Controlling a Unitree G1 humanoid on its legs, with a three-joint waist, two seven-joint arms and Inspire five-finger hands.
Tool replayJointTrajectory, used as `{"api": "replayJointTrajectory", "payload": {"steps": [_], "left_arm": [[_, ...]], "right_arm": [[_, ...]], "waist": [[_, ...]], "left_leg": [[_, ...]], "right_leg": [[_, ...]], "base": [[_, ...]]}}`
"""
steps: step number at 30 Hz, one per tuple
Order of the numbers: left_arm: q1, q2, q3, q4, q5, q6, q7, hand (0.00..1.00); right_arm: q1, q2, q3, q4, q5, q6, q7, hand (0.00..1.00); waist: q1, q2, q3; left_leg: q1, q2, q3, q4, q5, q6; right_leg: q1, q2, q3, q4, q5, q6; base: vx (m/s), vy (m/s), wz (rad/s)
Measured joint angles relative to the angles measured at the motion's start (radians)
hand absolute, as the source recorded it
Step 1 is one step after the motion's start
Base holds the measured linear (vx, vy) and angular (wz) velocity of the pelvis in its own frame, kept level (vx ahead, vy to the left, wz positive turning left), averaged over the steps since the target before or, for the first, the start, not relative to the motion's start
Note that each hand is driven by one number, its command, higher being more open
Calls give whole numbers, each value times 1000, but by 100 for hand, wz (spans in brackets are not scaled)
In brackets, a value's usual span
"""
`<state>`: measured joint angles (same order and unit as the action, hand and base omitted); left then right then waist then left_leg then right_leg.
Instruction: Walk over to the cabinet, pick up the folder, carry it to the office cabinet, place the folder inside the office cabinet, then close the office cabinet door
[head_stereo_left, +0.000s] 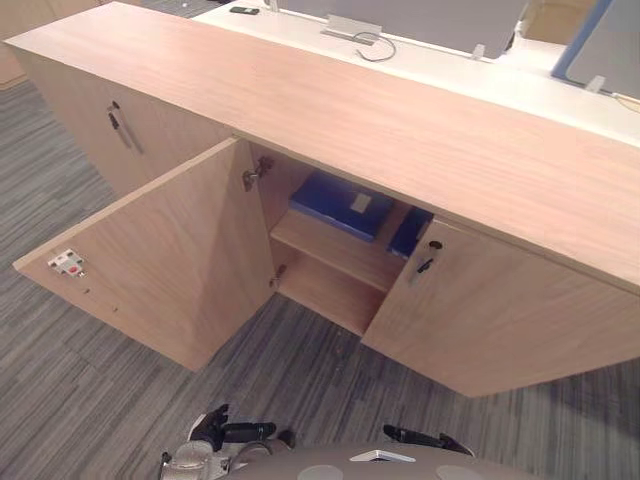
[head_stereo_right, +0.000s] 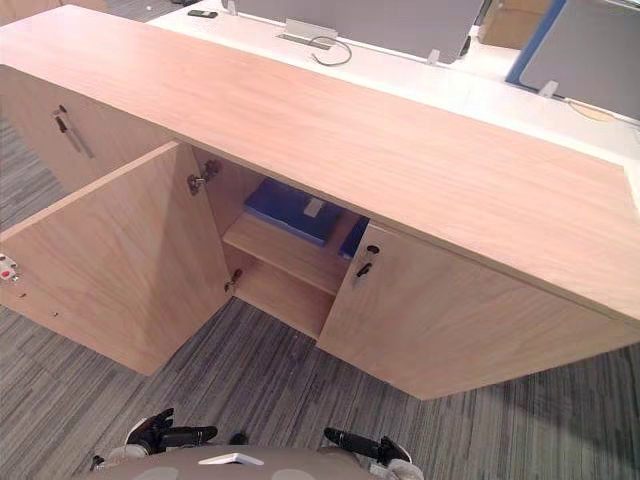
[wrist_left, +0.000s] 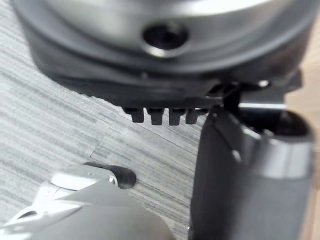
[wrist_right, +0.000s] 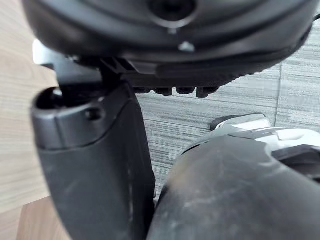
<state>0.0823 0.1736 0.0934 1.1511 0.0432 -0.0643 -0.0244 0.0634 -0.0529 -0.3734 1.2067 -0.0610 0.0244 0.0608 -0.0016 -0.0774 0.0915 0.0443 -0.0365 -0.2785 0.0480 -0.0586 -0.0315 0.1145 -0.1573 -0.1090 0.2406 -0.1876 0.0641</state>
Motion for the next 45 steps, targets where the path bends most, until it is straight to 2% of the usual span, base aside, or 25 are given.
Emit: {"api": "replayJointTrajectory", "payload": {"steps": [2, 7, 11, 12, 13, 14, 15, 16, 17, 18, 19, 20, 21, 22, 23, 26, 29, 31, 35, 41, 45], "left_arm": [[0, 1, 1, 0, -3, 0, 0, 100], [-7, 10, 3, -1, -12, -3, 0, 100], [-14, 5, 23, -9, -87, -6, -1, 100], [-14, -2, 38, -26, -128, -6, 1, 100], [-14, -1, 44, -28, -133, -6, 1, 100], [-16, -3, 82, -38, -178, -7, -1, 100], [-13, -15, 117, -46, -216, -10, 2, 100], [1, -19, 130, -46, -248, -18, -1, 100], [8, -20, 131, -40, -284, -15, -3, 100], [14, -28, 132, -39, -311, -6, -10, 100], [16, -48, 156, -36, -342, 2, -20, 100], [10, -46, 177, -28, -355, 4, -25, 100], [30, -42, 229, -23, -388, 6, -28, 100], [36, -35, 270, -22, -407, 14, -29, 100], [33, -32, 319, -20, -442, 30, -28, 100], [30, -20, 439, -20, -482, 45, -17, 100], [32, 28, 515, -36, -480, 45, 9, 100], [17, 48, 533, -117, -474, 44, 23, 100], [-80, 97, 531, -206, -464, 40, 51, 100], [-223, 236, 476, -254, -326, 38, 96, 100], [-333, 337, 415, -206, -262, 39, 113, 100]], "right_arm": [[0, 2, 10, 0, 0, -3, 0, 100], [8, 2, 32, 3, 11, -13, -4, 100], [6, 0, 38, -4, 25, -17, -10, 100], [-1, 0, 41, -7, 36, -20, -11, 100], [-1, 0, 40, -8, 37, -21, -12, 100], [-4, 3, 36, -12, 38, -27, -18, 100], [2, 2, 25, -21, 40, -31, -23, 100], [13, 5, 17, -32, 51, -31, -26, 100], [28, 7, 16, -47, 72, -32, -29, 100], [39, 5, 11, -61, 77, -33, -29, 100], [43, -4, -2, -70, 78, -35, -27, 100], [36, 1, -11, -66, 76, -35, -29, 100], [47, 17, -13, -59, 78, -31, -26, 100], [57, 34, -17, -51, 78, -32, -23, 100], [63, 46, -28, -52, 78, -35, -22, 100], [64, 29, -45, -49, 76, -34, -16, 100], [68, 18, -32, -50, 76, -34, -9, 100], [84, 8, -9, -67, 76, -36, -8, 100], [88, 3, 3, -66, 76, -37, -7, 100], [88, 2, 33, -68, 76, -34, -3, 100], [88, 2, 33, -75, 78, -36, 0, 100]], "waist": [[0, -4, 3], [-4, -17, 9], [-1, -13, 34], [-1, -5, 57], [0, -6, 59], [0, -5, 72], [0, -2, 81], [-1, -8, 85], [-6, 4, 73], [-13, 22, 63], [-32, 56, 54], [-27, 50, 58], [-22, 10, 28], [-28, -14, 12], [-29, -25, 5], [-22, 3, -8], [-22, 19, -16], [-21, 31, -29], [-7, 32, -31], [-11, 28, -32], [-26, 29, -31]], "left_leg": [[-4, 16, -1, -6, 4, -10], [-41, 39, -42, -20, 37, -51], [-93, 42, -96, -7, 75, -73], [-131, 47, -59, 13, 87, -74], [-137, 53, -27, 19, 74, -61], [-201, 99, 152, 147, 18, -25], [-233, 138, 257, 288, -41, -16], [-234, 163, 320, 383, -76, -15], [-210, 195, 374, 464, -114, -27], [-182, 215, 394, 468, -151, -38], [-147, 225, 406, 384, -222, -51], [-137, 201, 412, 355, -203, -55], [-114, 147, 414, 245, -146, -38], [-100, 114, 409, 167, -104, -26], [-93, 79, 394, 98, -61, -13], [-58, 36, 377, -15, 2, 6], [-5, 32, 388, -74, 28, 7], [20, 32, 397, -108, 39, 7], [41, 32, 416, -131, 47, 5], [69, 47, 470, -131, 45, 5], [72, 52, 505, -131, 43, 2]], "right_leg": [[12, 17, -5, -33, 7, 10], [25, 44, -62, -101, 8, 10], [24, 56, -119, -119, 10, 7], [15, 58, -146, -118, 17, -5], [10, 57, -155, -119, 19, -7], [-8, 51, -184, -121, 16, -18], [-12, 42, -200, -112, 17, -18], [-10, 30, -208, -103, 18, -15], [-9, 17, -220, -103, 24, -4], [-10, 15, -230, -111, 28, 2], [-12, 22, -247, -123, 38, 20], [-14, 8, -238, -124, 44, 29], [-38, -13, -210, -143, 45, 30], [-47, -15, -197, -156, 45, 30], [-63, -13, -184, -162, 58, 21], [-56, -33, -180, -188, 94, 31], [-32, -33, -156, -193, 98, 33], [-23, -30, -152, -210, 99, 34], [-19, -22, -129, -214, 102, 30], [-16, -2, -79, -231, 127, 14], [-33, 3, -45, -231, 132, 19]], "base": [[40, -82, 4], [-9, -72, 20], [-88, -29, 52], [-140, 11, 55], [-199, 27, 44], [-218, 21, 23], [-268, 50, 27], [-255, 100, 27], [-199, 189, 33], [-191, 281, 58], [-119, 284, 49], [-89, 280, 36], [-32, 187, 19], [-18, 117, 39], [23, 42, 61], [38, 72, 36], [81, 40, -12], [52, -10, -13], [22, -2, -17], [4, -14, -28], [-29, -22, -27]]}}
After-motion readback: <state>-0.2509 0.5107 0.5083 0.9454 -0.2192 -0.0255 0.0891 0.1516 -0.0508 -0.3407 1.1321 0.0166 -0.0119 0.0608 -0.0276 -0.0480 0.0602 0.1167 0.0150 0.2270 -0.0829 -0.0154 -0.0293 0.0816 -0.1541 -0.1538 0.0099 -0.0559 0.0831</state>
